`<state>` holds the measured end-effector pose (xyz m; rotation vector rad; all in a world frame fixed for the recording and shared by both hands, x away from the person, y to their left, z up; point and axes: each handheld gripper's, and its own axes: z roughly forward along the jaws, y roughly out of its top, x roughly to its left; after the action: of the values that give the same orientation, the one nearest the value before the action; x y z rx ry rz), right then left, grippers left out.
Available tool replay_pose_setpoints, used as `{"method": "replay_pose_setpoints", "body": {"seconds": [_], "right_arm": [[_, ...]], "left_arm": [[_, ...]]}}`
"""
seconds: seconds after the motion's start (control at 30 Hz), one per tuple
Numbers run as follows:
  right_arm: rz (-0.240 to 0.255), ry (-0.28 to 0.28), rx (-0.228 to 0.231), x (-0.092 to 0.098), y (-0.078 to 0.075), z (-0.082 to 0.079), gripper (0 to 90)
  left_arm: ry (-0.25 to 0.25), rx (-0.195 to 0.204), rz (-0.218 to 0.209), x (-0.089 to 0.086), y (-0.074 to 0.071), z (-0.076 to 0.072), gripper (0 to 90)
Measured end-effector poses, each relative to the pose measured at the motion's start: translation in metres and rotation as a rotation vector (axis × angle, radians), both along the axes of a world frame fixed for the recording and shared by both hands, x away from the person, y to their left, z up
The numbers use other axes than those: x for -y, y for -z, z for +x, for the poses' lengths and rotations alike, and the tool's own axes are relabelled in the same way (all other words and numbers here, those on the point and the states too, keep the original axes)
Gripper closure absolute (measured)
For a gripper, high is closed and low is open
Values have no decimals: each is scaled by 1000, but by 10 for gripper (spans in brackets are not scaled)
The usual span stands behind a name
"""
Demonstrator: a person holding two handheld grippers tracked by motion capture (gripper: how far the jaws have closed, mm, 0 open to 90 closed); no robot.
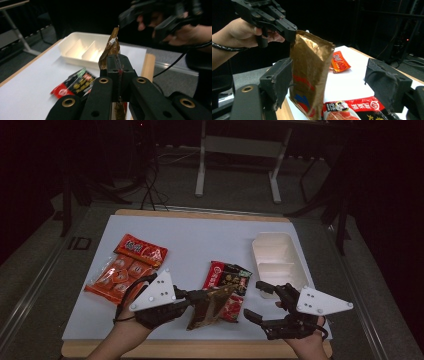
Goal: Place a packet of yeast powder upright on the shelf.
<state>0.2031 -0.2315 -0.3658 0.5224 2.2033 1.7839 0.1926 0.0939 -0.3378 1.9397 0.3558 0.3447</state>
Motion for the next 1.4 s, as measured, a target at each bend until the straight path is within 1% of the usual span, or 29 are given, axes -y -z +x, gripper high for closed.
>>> {"method": "replay_pose_setpoints", "body": {"seconds": [0.1, 0.13, 0.23, 0.27, 0.3, 0.33, 0.4, 0.43, 0.5, 0.53, 0.57, 0.63, 0.7, 0.77, 0.8, 0.83, 0.9, 0.93, 1.0, 1.03, 1.1, 1.13, 1.17, 1.2, 1.27, 1.3, 1.33, 1.37, 1.4], "right_arm": [[-3, -15, -4, -2, -2, 3, 231], [-9, -29, -12, -4, -4, 6, 237], [-20, -51, -27, -6, -6, 9, 262], [-25, -61, -33, -6, -6, 10, 305], [-30, -73, -39, -6, -6, 11, 330], [-36, -75, -36, -7, -6, 11, 351], [-60, -101, -35, -6, -6, 13, 488], [-68, -106, -34, -6, -6, 14, 518], [-83, -119, -48, -6, -7, 17, 570], [-88, -111, -45, -5, -7, 18, 591], [-89, -113, -47, -4, -8, 20, 616], [-89, -122, -60, -2, -8, 24, 699], [-79, -140, -83, 0, -10, 28, 783], [-87, -156, -87, 0, -11, 31, 860], [-95, -167, -90, 0, -11, 31, 878], [-105, -175, -89, -1, -12, 32, 889], [-111, -195, -106, -2, -13, 35, 895], [-113, -196, -107, -2, -13, 36, 896], [-124, -198, -101, -4, -15, 38, 897], [-132, -198, -97, -4, -16, 39, 897], [-134, -201, -100, -5, -16, 40, 897], [-142, -204, -92, -6, -18, 43, 897], [-144, -206, -89, -6, -20, 43, 897], [-142, -208, -86, -6, -21, 44, 897], [-159, -203, -70, -7, -24, 45, 897], [-157, -202, -65, -6, -25, 46, 897], [-152, -201, -64, -5, -27, 47, 896], [-152, -193, -53, -4, -28, 48, 896], [-148, -187, -44, -2, -30, 50, 896]], "left_arm": [[0, 0, -2, 2, -1, 0, 900], [19, -7, -17, 7, -2, 0, 900], [25, -4, -28, 13, -3, 0, 900], [27, -5, -32, 15, -3, 1, 900], [33, -5, -32, 18, -3, 1, 900], [31, -1, -37, 20, -3, 1, 900], [33, -6, -42, 23, -3, 4, 900], [33, -15, -49, 25, -3, 6, 900], [29, -16, -53, 27, -2, 8, 900], [32, -17, -54, 28, -2, 9, 900], [29, -15, -54, 29, -2, 10, 900], [29, -20, -58, 30, -2, 12, 900], [28, -28, -63, 31, -2, 13, 900], [21, -26, -55, 31, -1, 14, 900], [20, -29, -53, 31, -1, 16, 900], [18, -31, -51, 30, -1, 16, 900], [21, -52, -56, 28, 0, 20, 900], [18, -51, -62, 27, 1, 21, 900], [24, -54, -58, 26, 1, 22, 896], [24, -54, -63, 25, 1, 23, 890], [24, -54, -63, 25, 1, 23, 885], [26, -42, -77, 23, 1, 23, 850], [27, -42, -80, 21, 1, 23, 838], [26, -44, -93, 20, 0, 23, 811], [13, -34, -111, 16, -1, 23, 722], [9, -32, -115, 14, -1, 23, 696], [8, -34, -126, 12, 0, 23, 641], [-6, -33, -144, 9, 1, 23, 603], [-7, -36, -156, 7, 2, 24, 578]]}}
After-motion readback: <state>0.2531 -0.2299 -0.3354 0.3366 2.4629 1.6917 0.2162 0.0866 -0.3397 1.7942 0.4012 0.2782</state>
